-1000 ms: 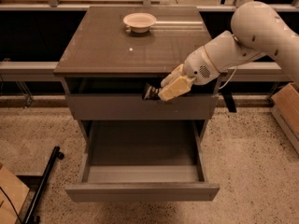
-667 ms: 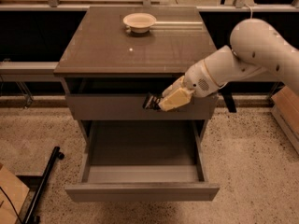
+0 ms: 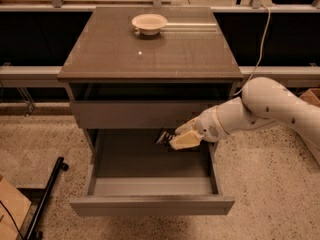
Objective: Place rxbar chocolate into middle drawer
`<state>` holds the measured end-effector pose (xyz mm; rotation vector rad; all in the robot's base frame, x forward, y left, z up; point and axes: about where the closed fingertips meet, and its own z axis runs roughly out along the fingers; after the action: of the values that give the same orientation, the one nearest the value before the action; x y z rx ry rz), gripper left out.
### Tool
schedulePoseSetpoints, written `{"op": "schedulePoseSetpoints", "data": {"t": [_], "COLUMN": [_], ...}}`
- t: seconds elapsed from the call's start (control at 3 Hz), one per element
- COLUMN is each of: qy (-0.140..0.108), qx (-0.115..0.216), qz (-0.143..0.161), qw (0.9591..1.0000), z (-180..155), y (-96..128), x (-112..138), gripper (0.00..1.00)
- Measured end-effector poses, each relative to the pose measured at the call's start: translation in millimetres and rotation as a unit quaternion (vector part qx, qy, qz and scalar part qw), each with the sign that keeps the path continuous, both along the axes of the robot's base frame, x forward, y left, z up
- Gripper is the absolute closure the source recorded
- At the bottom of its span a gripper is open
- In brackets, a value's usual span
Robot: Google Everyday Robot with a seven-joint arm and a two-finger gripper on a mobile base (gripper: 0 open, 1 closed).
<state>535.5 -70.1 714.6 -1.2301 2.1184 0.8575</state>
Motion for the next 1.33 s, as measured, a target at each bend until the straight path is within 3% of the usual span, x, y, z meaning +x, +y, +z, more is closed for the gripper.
{"op": "schedulePoseSetpoints", "data": {"t": [0.33, 0.67, 1.0, 1.33], "qy": [-0.009, -0.01, 0.0, 0.004], "qx": [0.015, 0.015, 0.005, 0.001], "qz": [-0.028, -0.028, -0.027, -0.023], "qw": [0.9995, 0.9995, 0.9996, 0.9997], "z": [-44.4, -44.1, -69.0, -127.1], "y": [1.2, 1.3, 13.7, 37.1], "x": [7.5, 7.9, 3.5, 6.5], "gripper": [1.0, 1.0, 1.0, 1.0]}}
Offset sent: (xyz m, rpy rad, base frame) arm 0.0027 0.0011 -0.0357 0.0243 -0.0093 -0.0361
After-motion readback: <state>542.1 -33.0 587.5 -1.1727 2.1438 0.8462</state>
